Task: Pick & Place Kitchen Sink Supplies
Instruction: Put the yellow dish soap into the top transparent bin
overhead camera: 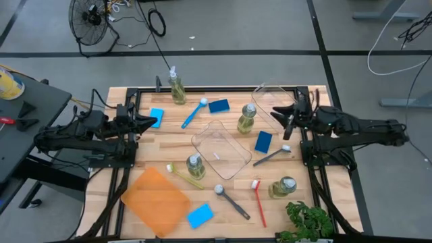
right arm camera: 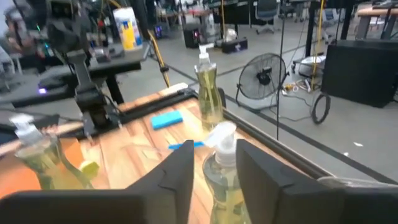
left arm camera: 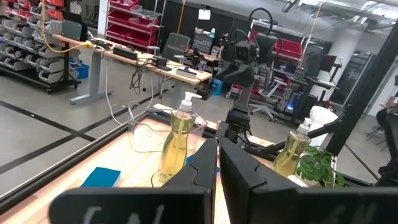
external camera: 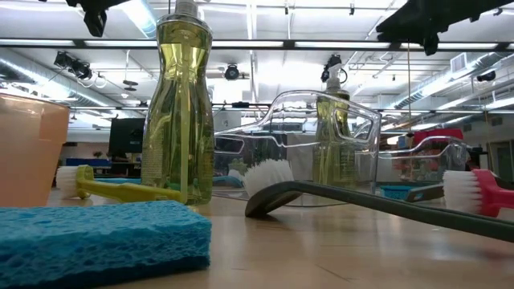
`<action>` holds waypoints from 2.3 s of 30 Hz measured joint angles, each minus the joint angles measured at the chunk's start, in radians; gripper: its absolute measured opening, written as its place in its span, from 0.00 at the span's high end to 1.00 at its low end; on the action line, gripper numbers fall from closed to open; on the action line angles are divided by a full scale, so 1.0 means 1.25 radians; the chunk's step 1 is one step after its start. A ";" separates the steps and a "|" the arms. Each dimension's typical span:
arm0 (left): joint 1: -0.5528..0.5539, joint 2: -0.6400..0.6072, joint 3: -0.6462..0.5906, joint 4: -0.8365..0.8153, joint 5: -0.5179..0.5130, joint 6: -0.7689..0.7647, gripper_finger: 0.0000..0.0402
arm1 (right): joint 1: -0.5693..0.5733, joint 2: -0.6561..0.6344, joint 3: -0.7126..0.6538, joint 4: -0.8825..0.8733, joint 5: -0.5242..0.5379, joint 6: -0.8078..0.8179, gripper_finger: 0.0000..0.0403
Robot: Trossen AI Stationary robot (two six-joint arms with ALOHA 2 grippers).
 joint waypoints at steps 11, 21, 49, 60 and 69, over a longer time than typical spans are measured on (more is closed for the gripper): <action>0.000 0.000 0.000 0.000 -0.009 0.001 0.94 | 0.000 0.075 0.000 0.020 -0.009 0.000 0.44; 0.000 0.000 0.000 0.000 -0.017 0.002 0.94 | 0.000 0.111 0.000 0.057 -0.009 -0.002 0.37; 0.000 0.000 0.000 0.000 -0.017 0.000 0.94 | 0.000 0.240 0.000 0.128 0.042 -0.058 0.37; 0.000 0.000 0.000 0.000 -0.017 0.000 0.94 | -0.019 0.273 0.000 0.164 0.084 -0.063 0.37; 0.000 0.000 0.000 0.000 -0.017 0.001 0.94 | -0.075 0.297 0.000 0.182 0.022 -0.064 0.37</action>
